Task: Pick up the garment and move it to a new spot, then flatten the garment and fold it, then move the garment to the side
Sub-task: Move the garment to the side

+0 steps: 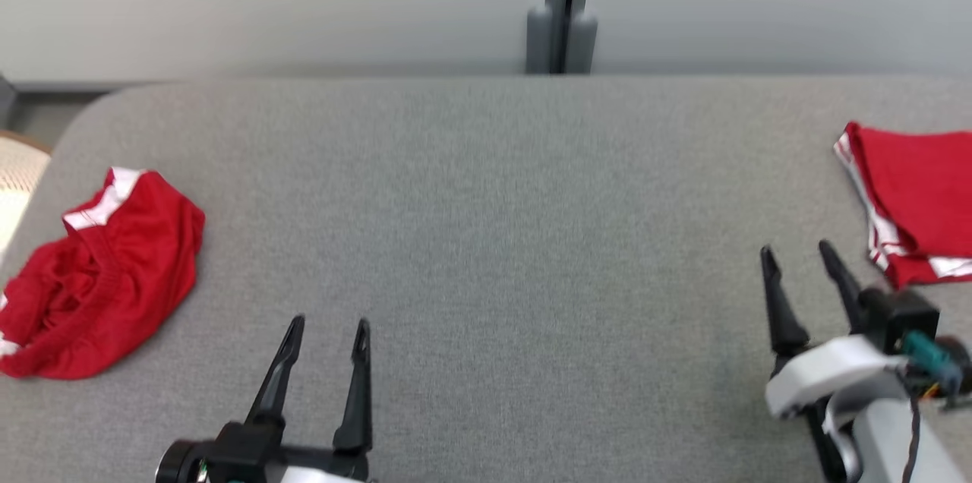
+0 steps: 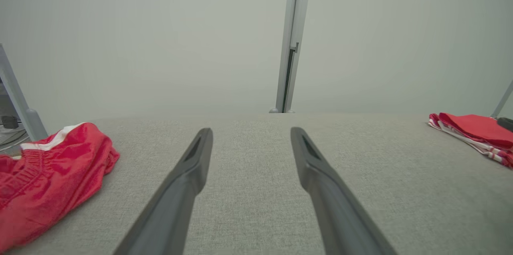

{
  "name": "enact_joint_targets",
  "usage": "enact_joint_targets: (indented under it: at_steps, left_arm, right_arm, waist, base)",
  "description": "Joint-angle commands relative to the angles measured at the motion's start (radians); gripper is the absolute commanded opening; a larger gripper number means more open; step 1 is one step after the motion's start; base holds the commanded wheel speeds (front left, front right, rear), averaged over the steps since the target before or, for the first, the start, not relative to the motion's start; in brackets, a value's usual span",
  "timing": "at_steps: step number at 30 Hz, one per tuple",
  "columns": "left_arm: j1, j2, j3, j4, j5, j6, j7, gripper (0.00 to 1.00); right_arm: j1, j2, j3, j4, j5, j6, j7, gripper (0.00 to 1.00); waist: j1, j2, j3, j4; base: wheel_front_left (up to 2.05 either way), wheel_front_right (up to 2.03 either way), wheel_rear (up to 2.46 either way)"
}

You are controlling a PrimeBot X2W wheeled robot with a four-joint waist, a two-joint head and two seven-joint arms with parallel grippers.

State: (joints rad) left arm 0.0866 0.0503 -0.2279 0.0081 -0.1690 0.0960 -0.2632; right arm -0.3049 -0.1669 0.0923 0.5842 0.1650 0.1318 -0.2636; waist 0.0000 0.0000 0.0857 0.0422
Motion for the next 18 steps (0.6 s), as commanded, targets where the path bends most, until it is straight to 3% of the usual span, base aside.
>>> enact_joint_targets:
  at_steps: [1, 11, 18]
  left_arm:
    - [0.012, 0.002, 0.009, 0.002, 0.0, -0.008, -0.002, 1.0]
    - [0.101, 0.002, 0.066, -0.027, 0.009, 0.001, -0.002, 1.0]
    - [0.132, 0.002, 0.072, -0.022, 0.018, -0.006, -0.002, 1.0]
  right_arm:
    - [0.023, 0.002, -0.003, -0.015, -0.003, -0.002, -0.001, 1.0]
    - [0.293, 0.066, -0.005, -0.393, 0.047, -0.002, -0.001, 1.0]
    - [0.407, 0.076, -0.004, -0.477, 0.027, -0.002, -0.001, 1.0]
  waist:
    - [0.0, 0.0, -0.063, -0.006]
    - [0.0, 0.0, -0.134, -0.014]
    - [0.0, 0.0, -0.156, -0.012]
  base:
    - [0.0, 0.0, 0.0]
    - [0.0, 0.0, 0.0]
    - [0.0, 0.0, 0.0]
